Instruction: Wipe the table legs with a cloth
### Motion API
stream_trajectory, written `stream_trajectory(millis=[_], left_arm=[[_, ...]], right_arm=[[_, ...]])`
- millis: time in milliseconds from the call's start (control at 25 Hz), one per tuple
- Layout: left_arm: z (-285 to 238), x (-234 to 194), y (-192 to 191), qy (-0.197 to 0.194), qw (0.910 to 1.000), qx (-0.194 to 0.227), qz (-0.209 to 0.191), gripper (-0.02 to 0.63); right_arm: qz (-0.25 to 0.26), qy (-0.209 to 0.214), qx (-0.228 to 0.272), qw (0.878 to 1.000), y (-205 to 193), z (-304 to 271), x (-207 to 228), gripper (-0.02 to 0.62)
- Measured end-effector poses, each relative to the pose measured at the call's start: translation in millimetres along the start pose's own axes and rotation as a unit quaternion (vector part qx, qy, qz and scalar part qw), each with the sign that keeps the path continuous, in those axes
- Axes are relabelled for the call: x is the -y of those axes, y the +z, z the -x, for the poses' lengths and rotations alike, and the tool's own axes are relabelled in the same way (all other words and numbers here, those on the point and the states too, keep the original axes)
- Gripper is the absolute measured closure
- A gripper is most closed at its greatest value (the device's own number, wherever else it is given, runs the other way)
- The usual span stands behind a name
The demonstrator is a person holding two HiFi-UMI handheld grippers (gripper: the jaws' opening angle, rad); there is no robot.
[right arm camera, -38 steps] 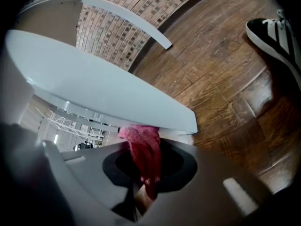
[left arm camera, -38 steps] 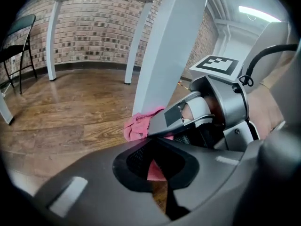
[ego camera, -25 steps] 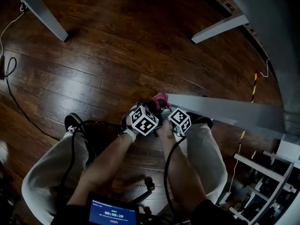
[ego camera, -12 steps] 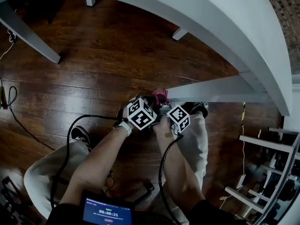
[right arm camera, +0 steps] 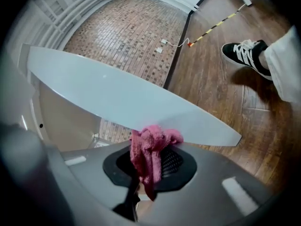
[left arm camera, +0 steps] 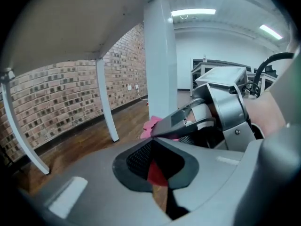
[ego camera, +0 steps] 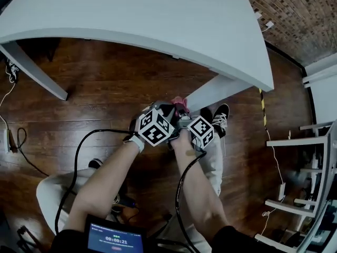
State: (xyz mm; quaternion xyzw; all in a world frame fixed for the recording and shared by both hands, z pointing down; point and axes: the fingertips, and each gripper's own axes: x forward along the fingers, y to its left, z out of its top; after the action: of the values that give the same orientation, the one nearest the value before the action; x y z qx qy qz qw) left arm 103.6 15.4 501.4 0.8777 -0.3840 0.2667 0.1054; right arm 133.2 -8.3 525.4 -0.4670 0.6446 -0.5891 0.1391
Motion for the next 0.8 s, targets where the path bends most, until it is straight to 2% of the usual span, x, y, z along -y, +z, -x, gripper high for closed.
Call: stream_trajectory(millis=[160, 400, 560, 800], left_arm=[[21.5, 2.5, 45.4, -0.002, 0.9994, 0.029, -0.017, 0.606], [66.1, 4.6, 124.2, 0.000, 0.9968, 0.078, -0.016, 0.606], [98.2, 8.5, 164.7, 0.007, 0.9941, 0.107, -0.016, 0.606], [127.8, 8.6, 221.7, 0.005, 0.9907, 0.130, -0.040, 0.606]], right_arm=[[0.007, 0.028, 0.009, 1.000, 20.9, 19.5, -50.8, 0.545], [0.010, 0.060, 0.027, 0.998, 51.6, 55.3, -134.2, 0.546], [0.044, 0.071, 0.025, 0.996, 60.8, 78.1, -182.5, 0.546], [0.079, 0.094, 0.044, 0.991, 83.0, 103.1, -238.5, 0.546]])
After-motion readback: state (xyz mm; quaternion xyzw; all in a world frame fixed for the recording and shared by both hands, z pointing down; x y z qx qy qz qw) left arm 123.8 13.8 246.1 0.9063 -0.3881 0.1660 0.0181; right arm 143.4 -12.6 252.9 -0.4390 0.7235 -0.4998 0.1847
